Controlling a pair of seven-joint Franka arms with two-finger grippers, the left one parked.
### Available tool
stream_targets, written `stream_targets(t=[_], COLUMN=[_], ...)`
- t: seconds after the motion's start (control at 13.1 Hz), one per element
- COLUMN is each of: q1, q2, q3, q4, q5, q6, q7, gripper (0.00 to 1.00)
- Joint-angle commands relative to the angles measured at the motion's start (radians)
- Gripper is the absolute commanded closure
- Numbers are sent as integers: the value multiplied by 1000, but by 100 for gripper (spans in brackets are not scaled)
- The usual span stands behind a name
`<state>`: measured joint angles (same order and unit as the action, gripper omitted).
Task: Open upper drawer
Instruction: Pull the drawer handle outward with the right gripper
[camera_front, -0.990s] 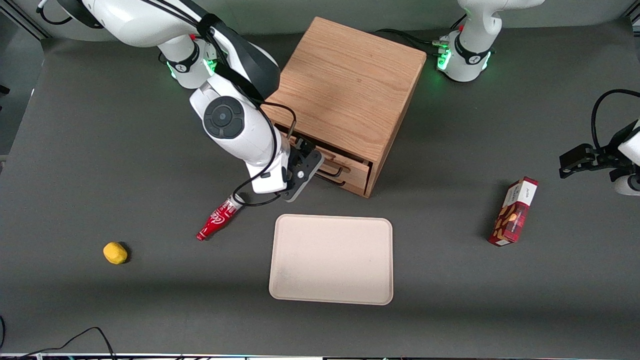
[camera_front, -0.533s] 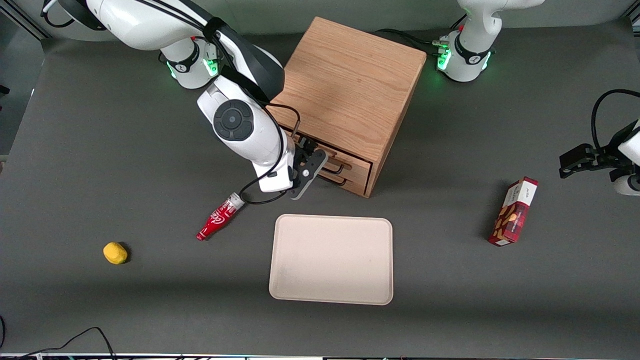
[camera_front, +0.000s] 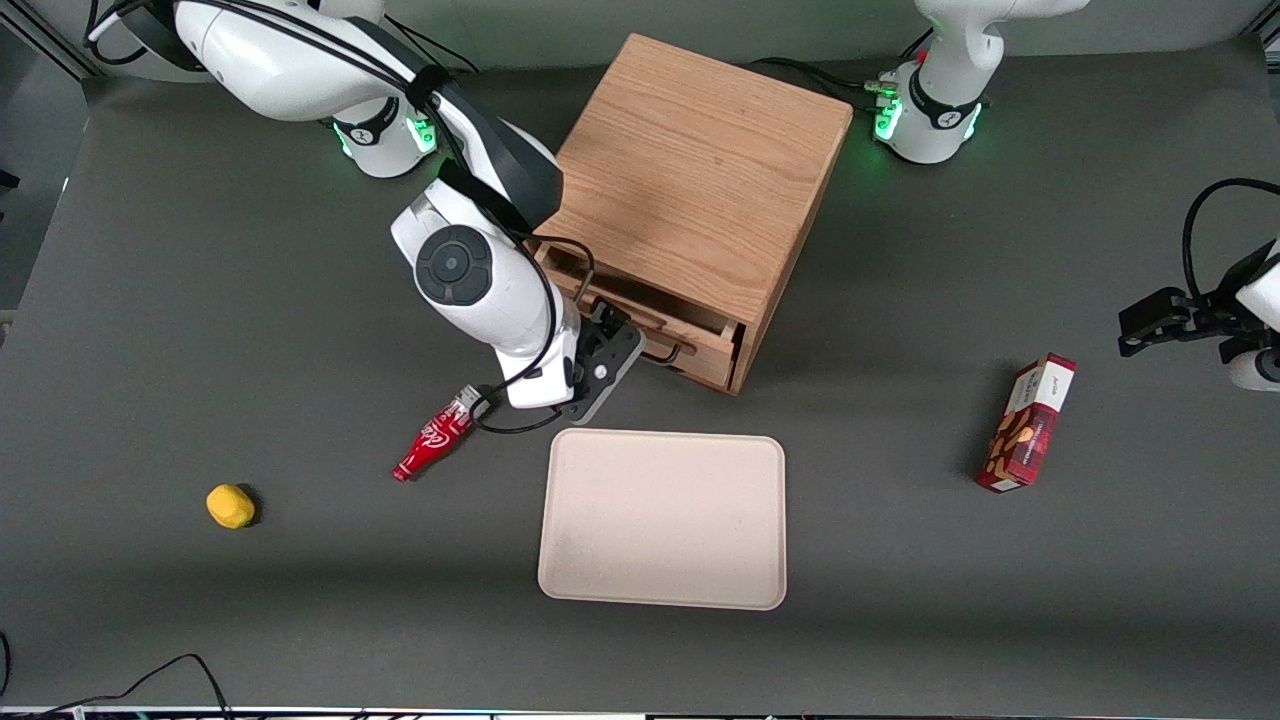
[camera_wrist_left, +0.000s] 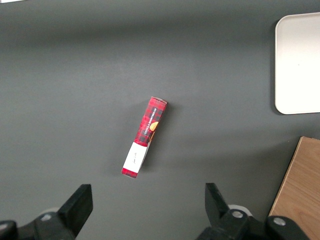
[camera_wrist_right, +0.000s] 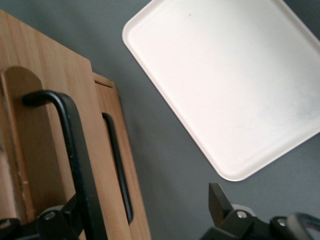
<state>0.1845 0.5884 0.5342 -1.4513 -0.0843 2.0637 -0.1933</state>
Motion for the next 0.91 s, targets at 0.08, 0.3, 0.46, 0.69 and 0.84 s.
stream_targets(t=[0.08,0.3,0.46,0.69,0.84], q1=[-3,-5,-7,-7,-7], q2=[7,13,16,33,36], q3=[-52,-92,-118,-166,-195], q4=[38,75,78,86,114], q5=[-25,-19,-17,-17,-15], q6=[10,22,62,128,127], q7=[-84,-120,-126,-170,-189], gripper=[0,0,0,0,0])
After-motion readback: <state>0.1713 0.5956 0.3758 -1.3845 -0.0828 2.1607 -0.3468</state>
